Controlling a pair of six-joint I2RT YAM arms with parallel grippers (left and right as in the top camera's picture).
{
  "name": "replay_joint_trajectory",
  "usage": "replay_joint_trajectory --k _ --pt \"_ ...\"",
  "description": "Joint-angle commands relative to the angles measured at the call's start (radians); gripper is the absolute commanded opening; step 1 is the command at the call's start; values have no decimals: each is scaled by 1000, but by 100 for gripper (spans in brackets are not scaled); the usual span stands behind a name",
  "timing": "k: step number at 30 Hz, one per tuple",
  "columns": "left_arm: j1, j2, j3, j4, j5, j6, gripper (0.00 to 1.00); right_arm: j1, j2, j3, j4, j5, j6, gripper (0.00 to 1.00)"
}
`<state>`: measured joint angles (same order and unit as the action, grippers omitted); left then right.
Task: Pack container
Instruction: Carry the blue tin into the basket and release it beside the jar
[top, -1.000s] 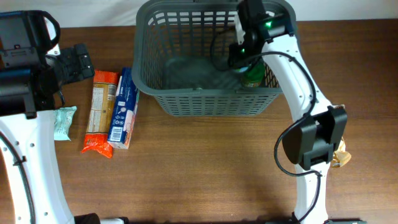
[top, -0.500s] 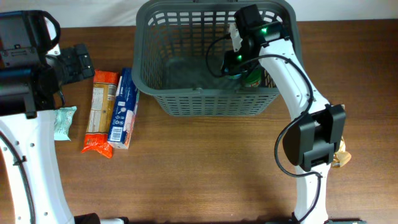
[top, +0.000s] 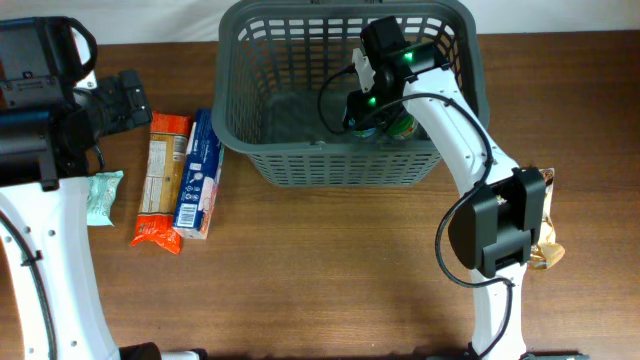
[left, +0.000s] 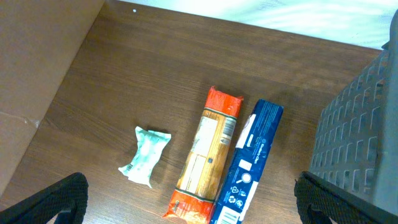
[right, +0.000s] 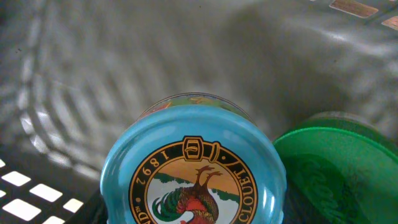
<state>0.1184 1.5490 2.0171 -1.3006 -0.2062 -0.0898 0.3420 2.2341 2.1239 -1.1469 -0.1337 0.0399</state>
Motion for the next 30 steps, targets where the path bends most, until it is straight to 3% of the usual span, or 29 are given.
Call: replay_joint_trajectory --k 1,6,12,17,22,30 --pt "4 8 0 -1 7 16 99 -2 -2 -4 -4 -9 -10 52" --pt "4 8 0 -1 7 16 99 -2 -3 -2 -8 -9 -10 60" --pt "4 8 0 -1 8 16 99 -18 -33 68 -53 -9 -10 62" --pt "4 8 0 -1 7 16 99 -48 -82 257 -145 -6 -10 65" --pt "4 8 0 -1 7 16 99 -74 -96 511 -263 21 -27 80" --pt "4 8 0 -1 7 16 99 -74 -94 545 -312 28 -40 79"
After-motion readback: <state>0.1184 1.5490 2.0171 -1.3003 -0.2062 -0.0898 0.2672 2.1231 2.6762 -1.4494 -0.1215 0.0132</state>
